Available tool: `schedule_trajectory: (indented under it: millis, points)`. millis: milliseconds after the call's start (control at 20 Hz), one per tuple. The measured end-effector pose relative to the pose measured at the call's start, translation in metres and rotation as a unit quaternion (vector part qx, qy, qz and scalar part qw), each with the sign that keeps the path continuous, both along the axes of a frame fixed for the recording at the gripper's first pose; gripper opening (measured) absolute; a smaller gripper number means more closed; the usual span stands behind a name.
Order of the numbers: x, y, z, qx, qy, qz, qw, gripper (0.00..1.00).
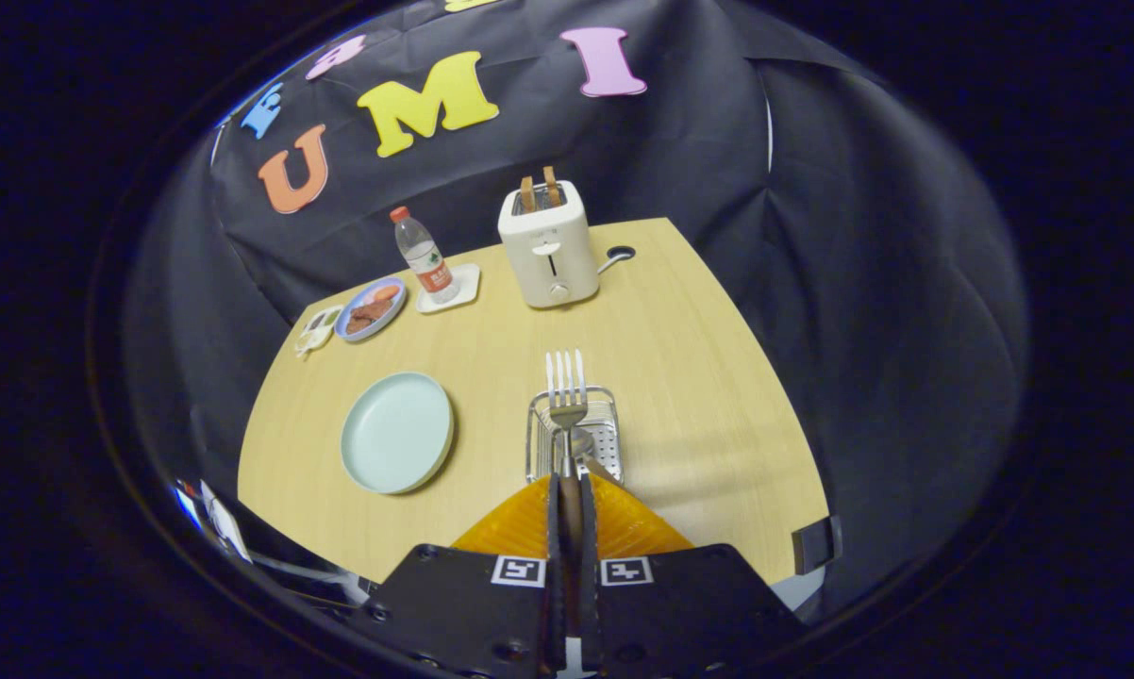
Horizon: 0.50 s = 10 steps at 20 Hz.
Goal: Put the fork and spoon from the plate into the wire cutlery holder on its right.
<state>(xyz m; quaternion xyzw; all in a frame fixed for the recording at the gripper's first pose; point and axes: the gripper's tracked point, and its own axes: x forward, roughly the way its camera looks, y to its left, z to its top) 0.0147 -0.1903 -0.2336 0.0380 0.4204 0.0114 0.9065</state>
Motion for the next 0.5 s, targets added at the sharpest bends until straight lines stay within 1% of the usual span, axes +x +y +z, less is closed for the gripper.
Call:
schedule_trajectory:
  millis: [300, 400, 500]
  points:
    - [0.008, 0.005, -0.006, -0.011, 0.005, -0.009, 1.0, 0.08]
    - [0.012, 0.005, -0.007, -0.015, 0.002, -0.013, 1.0, 0.02]
    - [0.013, 0.004, -0.003, -0.015, -0.001, -0.017, 1.0, 0.02]
